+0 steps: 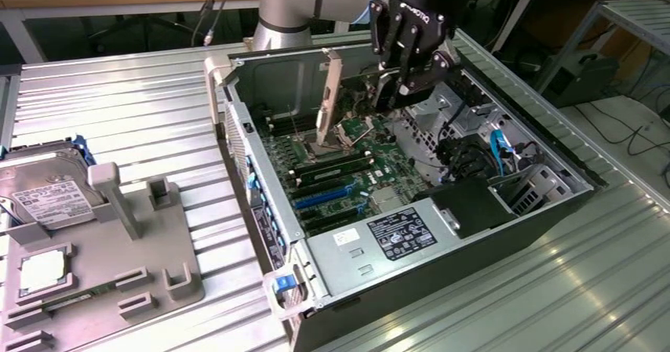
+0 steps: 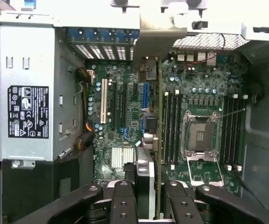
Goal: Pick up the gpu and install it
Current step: 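Insert the gpu into the slot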
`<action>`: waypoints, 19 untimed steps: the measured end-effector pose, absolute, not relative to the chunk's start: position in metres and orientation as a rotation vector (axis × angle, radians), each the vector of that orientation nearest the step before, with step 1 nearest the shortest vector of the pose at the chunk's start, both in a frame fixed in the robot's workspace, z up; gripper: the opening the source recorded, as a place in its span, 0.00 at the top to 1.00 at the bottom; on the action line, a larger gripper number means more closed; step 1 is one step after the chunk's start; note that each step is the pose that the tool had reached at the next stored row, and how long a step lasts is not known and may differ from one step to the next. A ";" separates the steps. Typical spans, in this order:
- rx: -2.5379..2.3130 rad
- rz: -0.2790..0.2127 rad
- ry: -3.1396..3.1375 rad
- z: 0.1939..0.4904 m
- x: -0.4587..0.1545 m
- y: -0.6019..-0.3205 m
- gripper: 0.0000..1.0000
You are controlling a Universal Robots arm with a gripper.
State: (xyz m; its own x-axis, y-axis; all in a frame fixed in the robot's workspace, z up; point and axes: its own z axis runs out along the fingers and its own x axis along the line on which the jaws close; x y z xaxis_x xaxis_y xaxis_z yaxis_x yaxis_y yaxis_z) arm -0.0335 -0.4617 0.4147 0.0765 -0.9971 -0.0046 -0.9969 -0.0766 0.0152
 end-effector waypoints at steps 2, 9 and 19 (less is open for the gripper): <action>2.308 -0.022 -2.119 0.409 -0.034 -0.462 0.72; 2.229 -0.023 -2.203 0.401 -0.034 -0.462 0.72; 2.252 -0.023 -2.178 0.394 -0.034 -0.460 0.72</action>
